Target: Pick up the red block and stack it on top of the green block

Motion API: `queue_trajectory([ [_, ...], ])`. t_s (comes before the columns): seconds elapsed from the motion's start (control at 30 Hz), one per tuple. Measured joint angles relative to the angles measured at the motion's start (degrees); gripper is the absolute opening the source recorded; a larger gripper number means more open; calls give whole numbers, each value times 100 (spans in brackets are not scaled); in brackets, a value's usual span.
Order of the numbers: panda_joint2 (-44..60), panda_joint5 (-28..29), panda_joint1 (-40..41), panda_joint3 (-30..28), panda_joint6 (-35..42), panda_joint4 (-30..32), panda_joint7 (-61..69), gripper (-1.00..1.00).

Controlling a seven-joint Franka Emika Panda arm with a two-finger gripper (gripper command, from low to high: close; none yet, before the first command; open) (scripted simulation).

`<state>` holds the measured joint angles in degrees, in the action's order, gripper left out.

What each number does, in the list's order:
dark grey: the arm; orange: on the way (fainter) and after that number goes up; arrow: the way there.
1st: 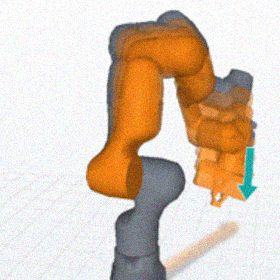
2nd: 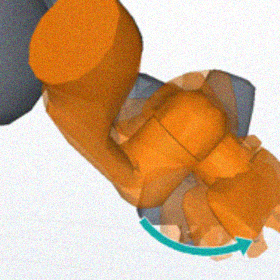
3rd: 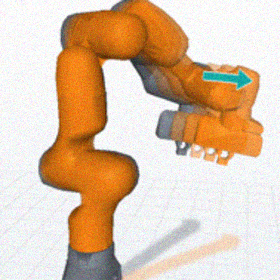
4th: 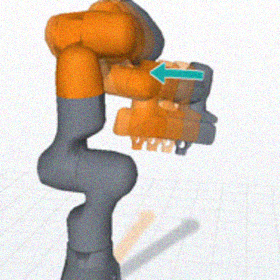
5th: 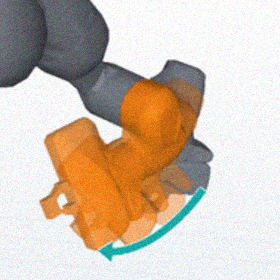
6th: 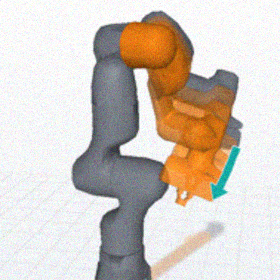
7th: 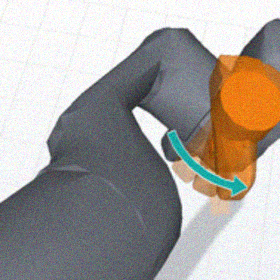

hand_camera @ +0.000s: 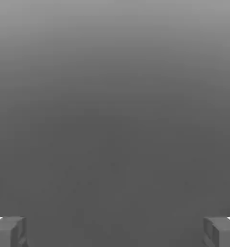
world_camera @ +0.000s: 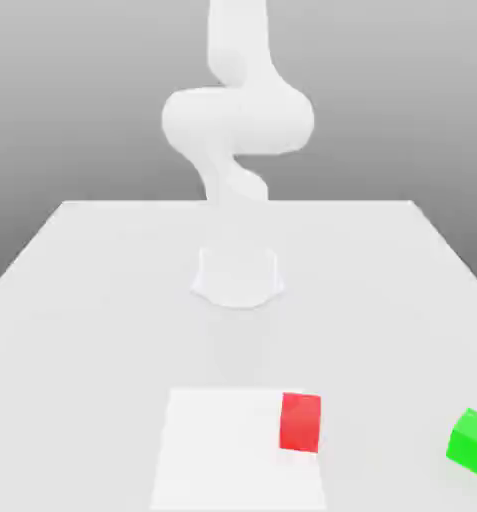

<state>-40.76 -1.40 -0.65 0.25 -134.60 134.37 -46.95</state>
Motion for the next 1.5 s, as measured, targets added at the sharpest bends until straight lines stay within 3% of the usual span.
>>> queue_trajectory([
  [0.43, 2755, -370, -291, 446, -1523, 1385, -881, 0],
  [0.67, 4205, 129, -422, 639, -2355, 2096, -1830, 0],
  [0.87, 5450, 547, -648, 328, -3368, 2020, -2200, 0],
  [0.9, 5589, 577, -684, 286, -3486, 2000, -2225, -100],
  [1.13, 5589, 599, -677, 289, -3491, 2000, -2243, -100],
  [1.33, 4502, 268, -626, 443, -2555, 2148, -1981, -100],
  [1.5, 4713, 479, -1194, 953, -1887, 1295, -939, -100],
])
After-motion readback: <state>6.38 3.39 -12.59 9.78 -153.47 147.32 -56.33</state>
